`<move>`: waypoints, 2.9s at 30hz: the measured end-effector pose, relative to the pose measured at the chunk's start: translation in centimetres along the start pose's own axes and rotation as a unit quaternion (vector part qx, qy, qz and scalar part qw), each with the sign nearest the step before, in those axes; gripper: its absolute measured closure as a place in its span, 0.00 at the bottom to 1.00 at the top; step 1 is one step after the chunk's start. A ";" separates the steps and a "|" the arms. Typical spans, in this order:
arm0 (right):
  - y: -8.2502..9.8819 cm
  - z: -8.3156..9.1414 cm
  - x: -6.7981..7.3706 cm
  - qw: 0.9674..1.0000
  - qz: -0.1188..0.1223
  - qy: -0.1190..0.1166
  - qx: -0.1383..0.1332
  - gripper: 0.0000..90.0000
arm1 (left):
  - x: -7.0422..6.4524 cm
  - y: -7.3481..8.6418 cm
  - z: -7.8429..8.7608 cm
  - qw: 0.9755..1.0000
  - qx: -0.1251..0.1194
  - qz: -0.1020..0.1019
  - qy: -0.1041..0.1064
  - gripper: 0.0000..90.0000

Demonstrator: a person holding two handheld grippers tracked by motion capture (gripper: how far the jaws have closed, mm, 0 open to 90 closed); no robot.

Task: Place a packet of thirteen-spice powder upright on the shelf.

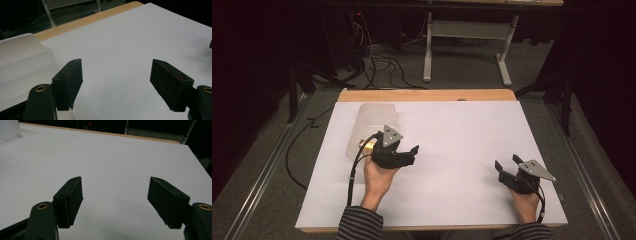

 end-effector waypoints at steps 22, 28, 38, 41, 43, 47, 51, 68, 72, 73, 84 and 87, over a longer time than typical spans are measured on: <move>0.0 0.0 0.0 1.000 -0.002 0.001 0.000 0.32 | -2.9 0.9 -2.1 0.999 -0.006 0.001 0.035 0.29; 0.0 0.0 0.0 1.000 0.001 0.001 0.001 0.32 | -3.5 1.6 -2.8 0.999 -0.003 -0.003 0.032 0.29; 0.0 0.0 0.0 1.000 0.004 0.001 0.001 0.32 | -3.8 2.5 -3.3 1.000 0.001 -0.007 0.030 0.29; 0.0 0.0 0.1 1.000 0.003 0.001 0.001 0.32 | -3.7 3.0 -3.6 1.000 0.003 0.001 0.031 0.29; 0.0 0.0 0.1 1.000 0.003 0.001 0.001 0.32 | -3.7 3.1 -3.7 1.000 0.003 0.002 0.029 0.29; 0.0 -0.1 0.1 1.000 0.005 0.001 0.001 0.32 | -3.7 3.6 -4.0 1.000 0.005 0.001 0.024 0.29; 0.0 -0.1 0.1 1.000 0.005 0.002 0.001 0.32 | -3.6 4.1 -4.4 1.000 0.007 0.008 0.024 0.29; 0.0 -0.1 0.1 1.000 0.006 0.003 0.004 0.32 | -3.3 5.7 -6.5 1.000 -0.002 0.021 0.005 0.29; 0.0 -0.1 0.1 1.000 0.005 0.003 0.004 0.32 | -3.3 6.0 -6.9 1.000 -0.006 0.026 0.002 0.29; 0.0 -0.1 0.1 1.000 0.005 0.003 0.004 0.32 | -3.3 6.0 -6.9 1.000 -0.007 0.026 0.001 0.29; 0.0 -0.1 0.2 1.000 0.006 0.004 0.004 0.32 | -3.1 7.3 -8.0 0.999 -0.007 0.035 -0.010 0.28; 0.0 -0.1 0.1 1.000 0.008 0.004 0.004 0.32 | -3.1 7.4 -7.8 0.999 -0.013 0.036 -0.012 0.28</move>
Point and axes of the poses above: each handheld gripper's, and its own axes: z roughly backward along the jaws, y roughly out of its underside, x roughly to its left, the point moved 1 cm from there along -z, roughly forward along the jaws, and after that the axes turned 5 degrees about -z, right-handed, at the moved point
